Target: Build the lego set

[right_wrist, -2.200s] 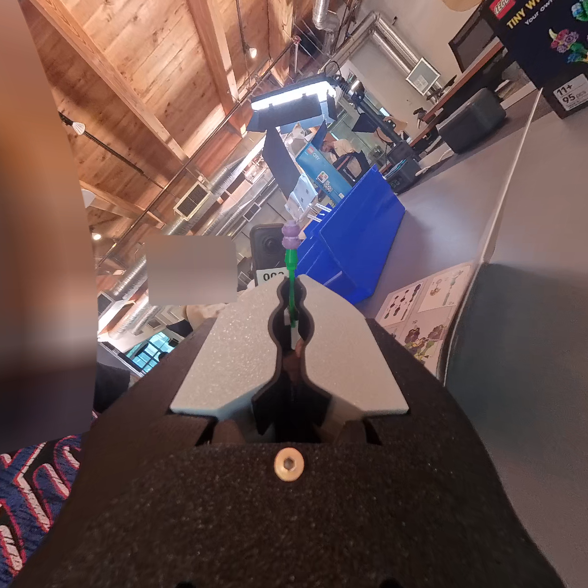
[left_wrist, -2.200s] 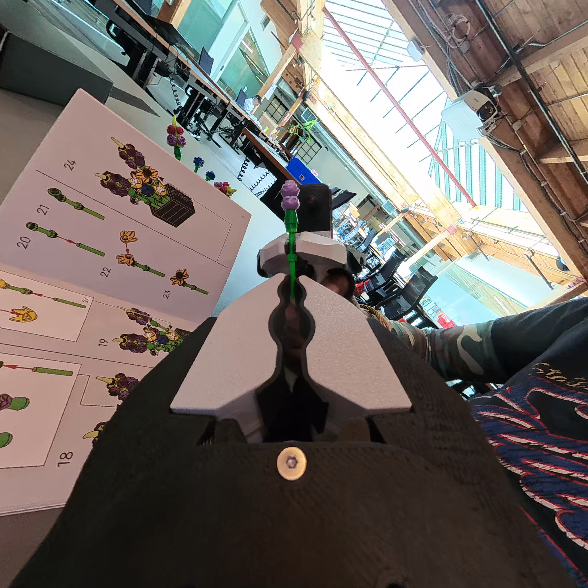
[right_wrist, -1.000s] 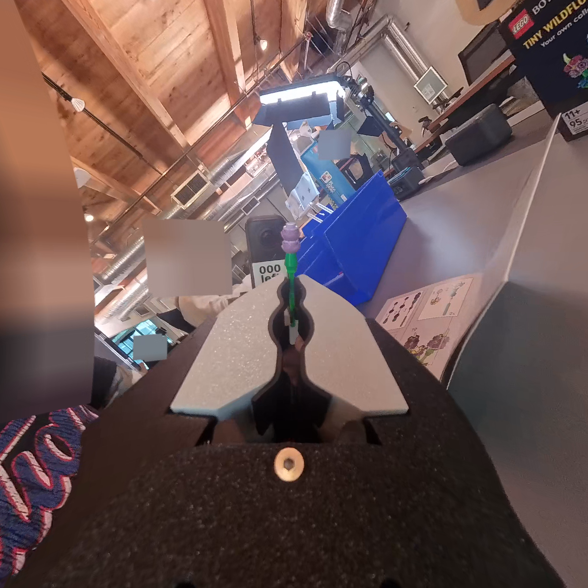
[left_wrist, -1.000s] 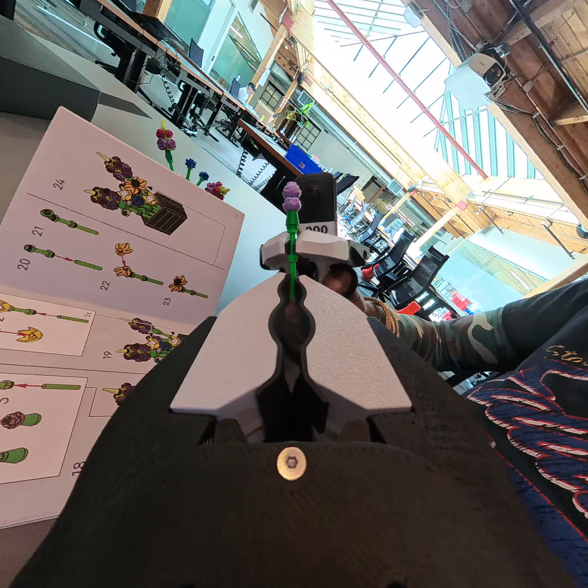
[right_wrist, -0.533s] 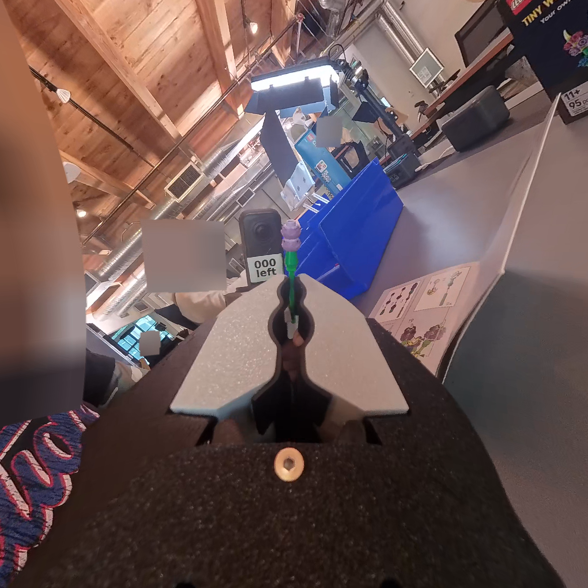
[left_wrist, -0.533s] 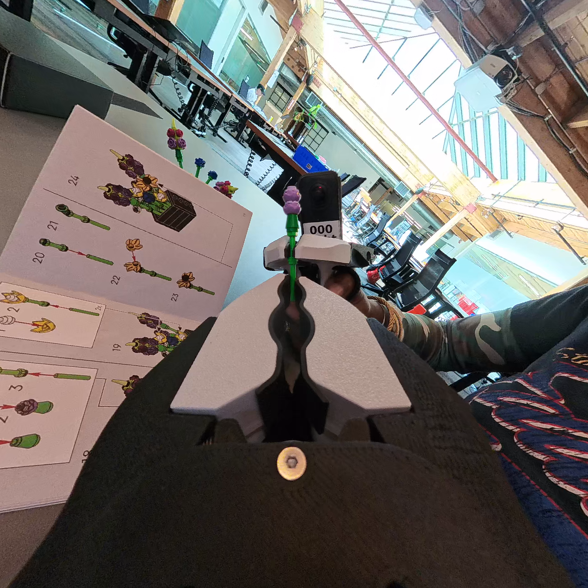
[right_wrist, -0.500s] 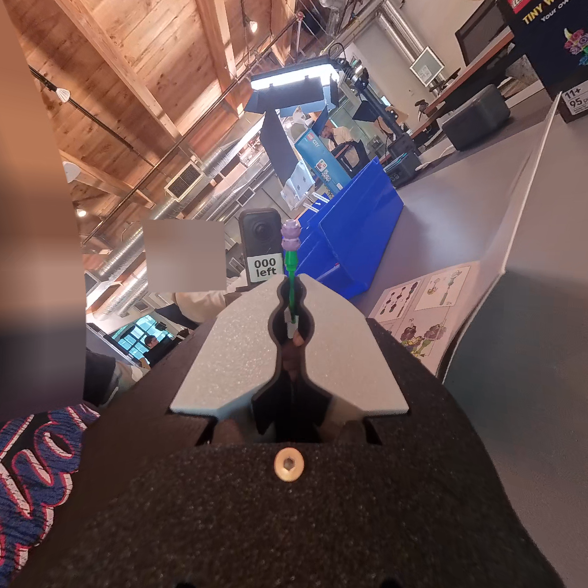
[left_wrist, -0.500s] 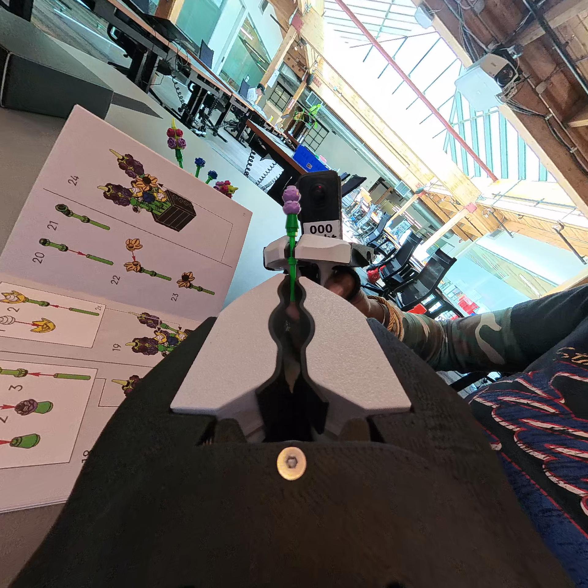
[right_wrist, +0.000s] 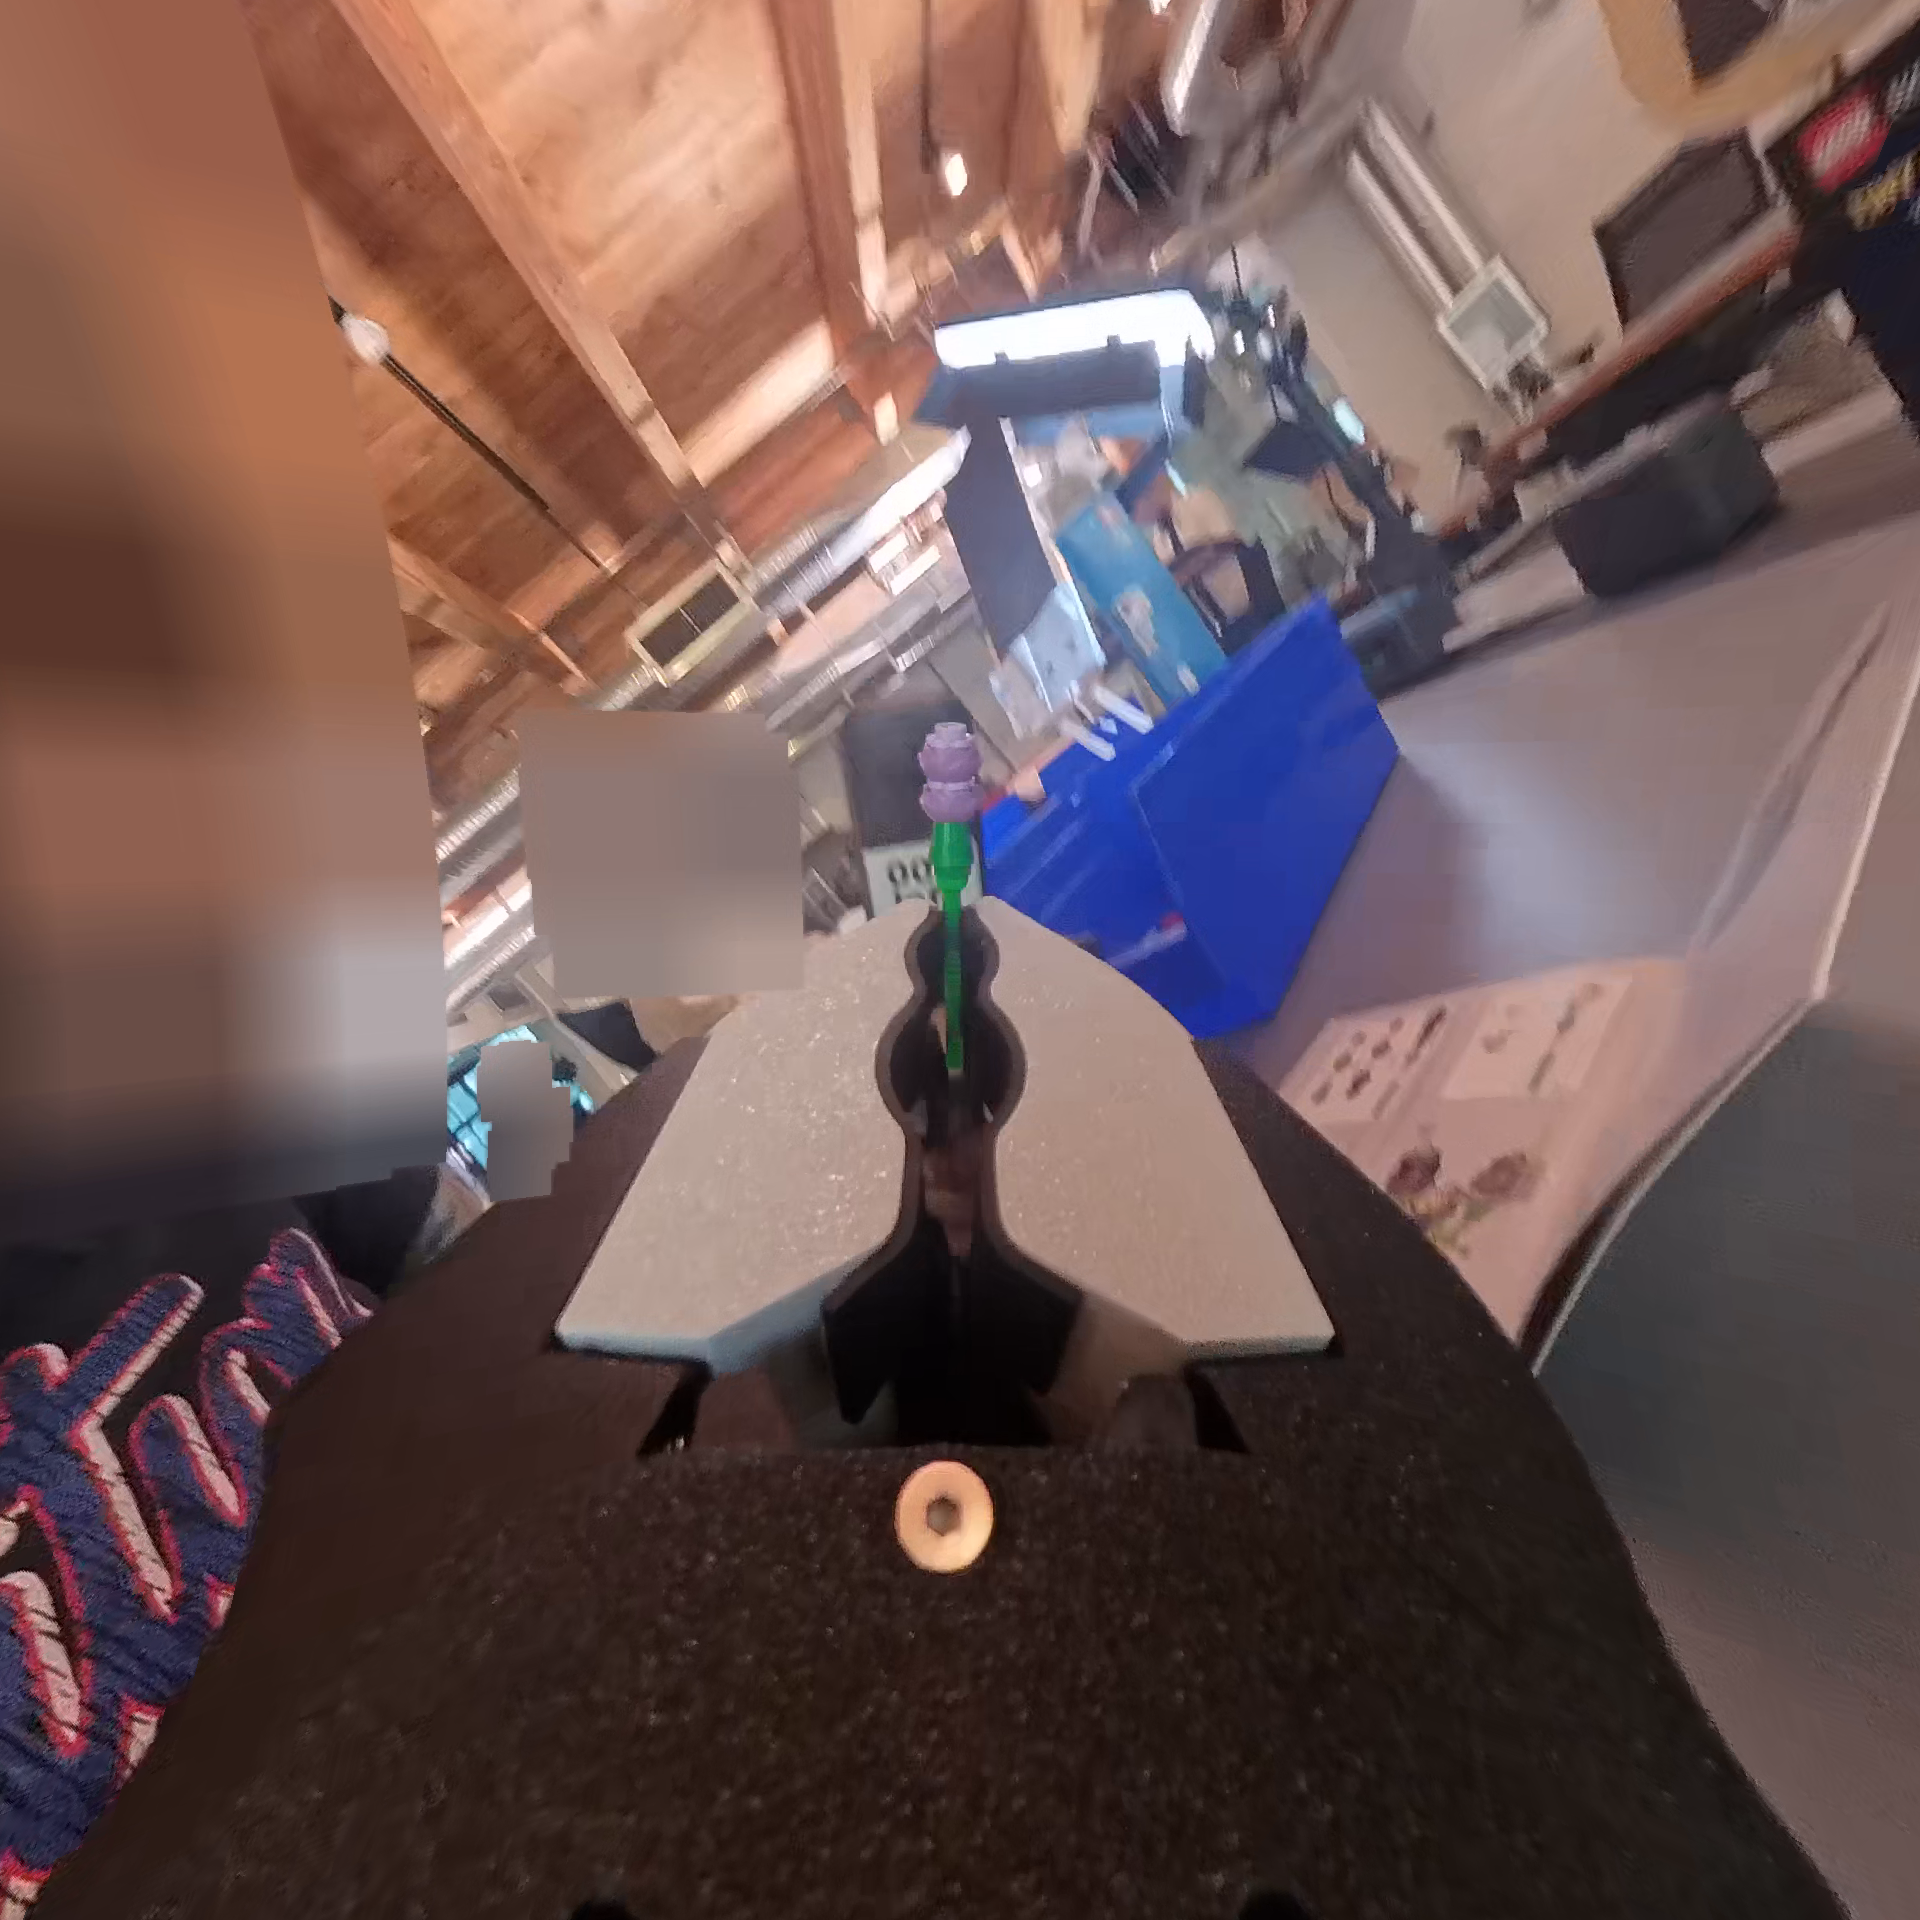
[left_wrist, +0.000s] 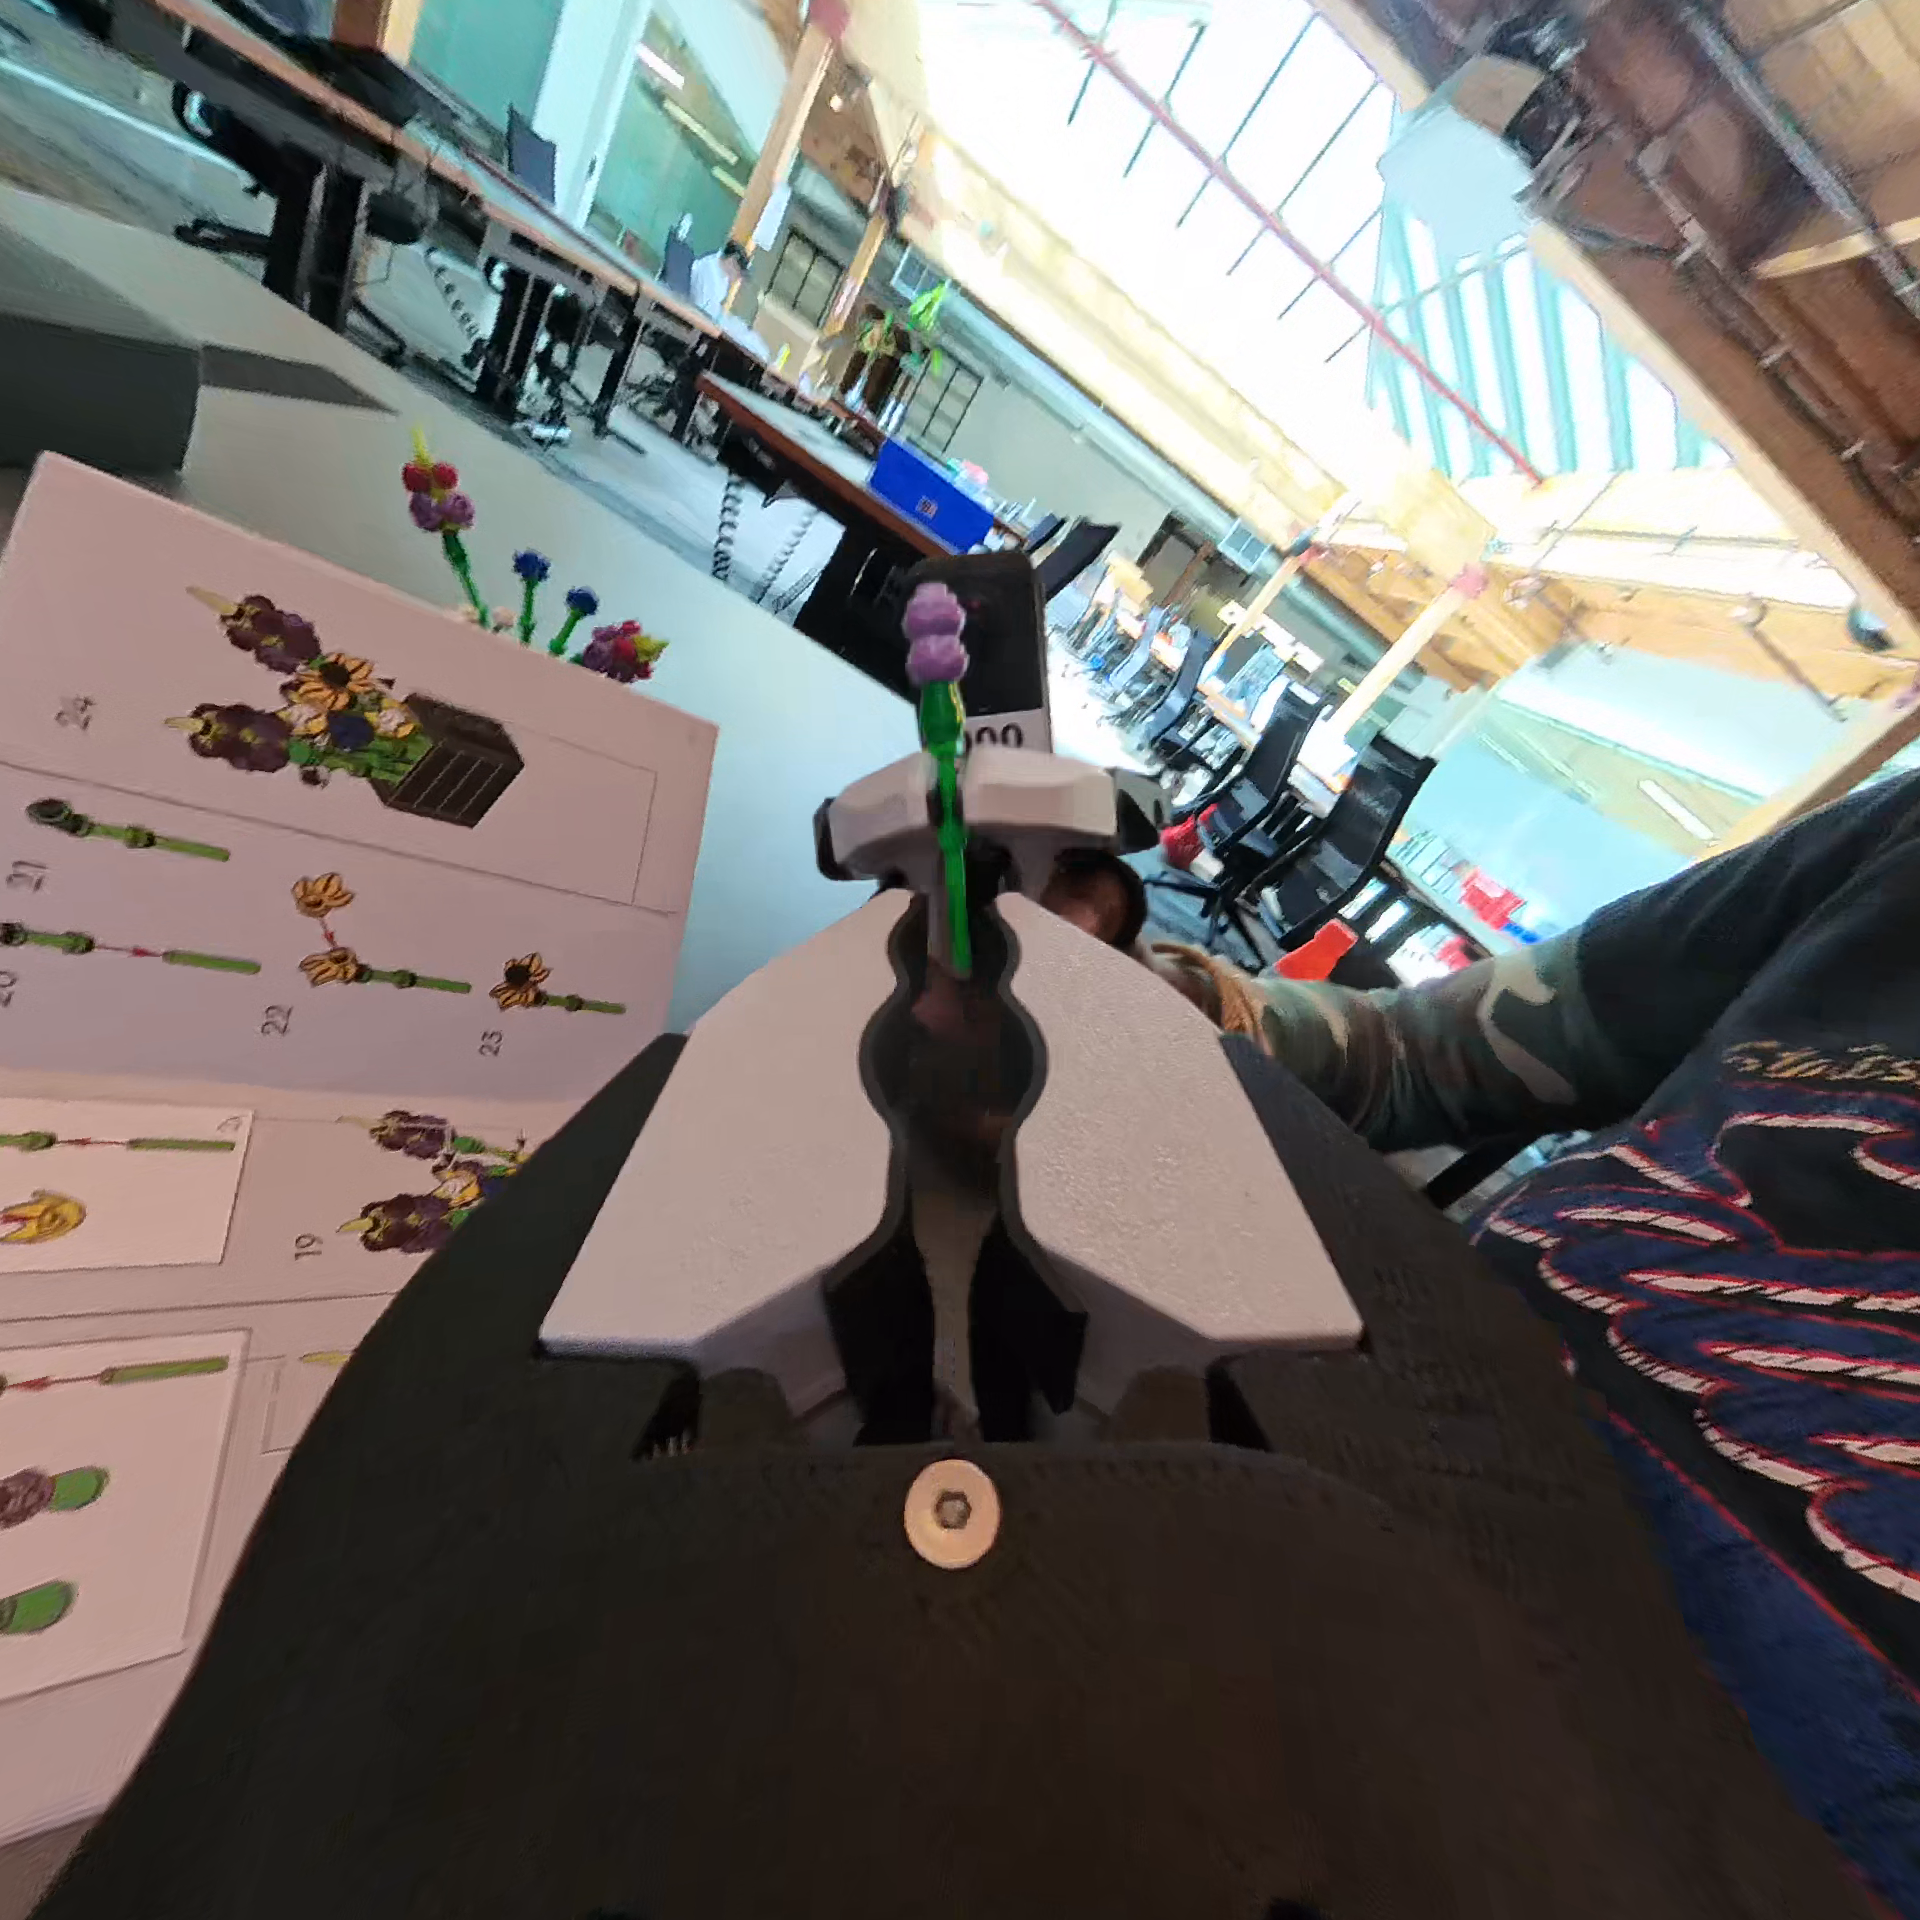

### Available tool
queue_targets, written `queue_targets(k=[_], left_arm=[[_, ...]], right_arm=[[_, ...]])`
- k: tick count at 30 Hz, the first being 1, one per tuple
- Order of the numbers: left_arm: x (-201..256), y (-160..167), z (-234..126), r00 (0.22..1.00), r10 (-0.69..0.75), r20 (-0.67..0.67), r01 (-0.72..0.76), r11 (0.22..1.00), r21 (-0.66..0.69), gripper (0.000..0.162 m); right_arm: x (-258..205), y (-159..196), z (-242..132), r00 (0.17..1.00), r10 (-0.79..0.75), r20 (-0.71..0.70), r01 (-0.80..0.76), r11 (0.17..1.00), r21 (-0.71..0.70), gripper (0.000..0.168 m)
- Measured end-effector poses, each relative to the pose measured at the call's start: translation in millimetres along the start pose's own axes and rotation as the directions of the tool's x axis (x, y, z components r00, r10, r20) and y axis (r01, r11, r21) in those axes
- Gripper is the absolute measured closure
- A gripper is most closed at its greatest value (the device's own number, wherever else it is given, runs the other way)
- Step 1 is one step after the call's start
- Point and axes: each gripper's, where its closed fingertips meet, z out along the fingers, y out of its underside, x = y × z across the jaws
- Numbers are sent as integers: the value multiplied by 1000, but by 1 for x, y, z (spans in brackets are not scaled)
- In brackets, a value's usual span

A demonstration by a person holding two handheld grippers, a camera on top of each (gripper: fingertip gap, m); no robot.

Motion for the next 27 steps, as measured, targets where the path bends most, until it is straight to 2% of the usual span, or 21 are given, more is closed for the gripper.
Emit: queue_targets(k=[3, 6, 9, 12, 14, 17, 19, 21, 27], left_arm=[[7, 0, 1, 997, -52, -56, 53, 999, 6, 131], [6, 8, 5, 999, -35, -42, 32, 998, -53, 126], [-3, 7, 6, 987, 139, 79, -135, 989, -59, 131], [-4, -6, 2, 952, 269, 148, -272, 962, -2, 139], [0, -8, 2, 953, 272, 134, -277, 961, 22, 140], [1, -4, 4, 974, 204, 100, -206, 978, 10, 140], [3, -4, 5, 980, 181, 82, -183, 983, 22, 150], [1, -3, 6, 977, 191, 95, -193, 981, 10, 158], [-5, 1, 1, 966, 215, 145, -213, 977, -25, 160]], right_arm=[[-1, -20, -9, 1000, -31, -5, 31, 995, 96, 165], [0, -28, -15, 998, -50, -25, 53, 991, 125, 165], [-2, -26, -14, 998, -58, -17, 60, 992, 111, 165], [0, -20, -10, 1000, 1, 5, -2, 996, 91, 166], [0, -15, -8, 1000, 13, 11, -14, 997, 72, 166], [-2, -10, -4, 1000, -1, 12, 0, 999, 45, 166], [-2, -8, -3, 1000, -2, 16, 2, 999, 34, 166], [-2, -7, -3, 1000, -1, 13, 1, 1000, 28, 165], [3, 1, -1, 998, -53, -38, 52, 998, -33, 165]])
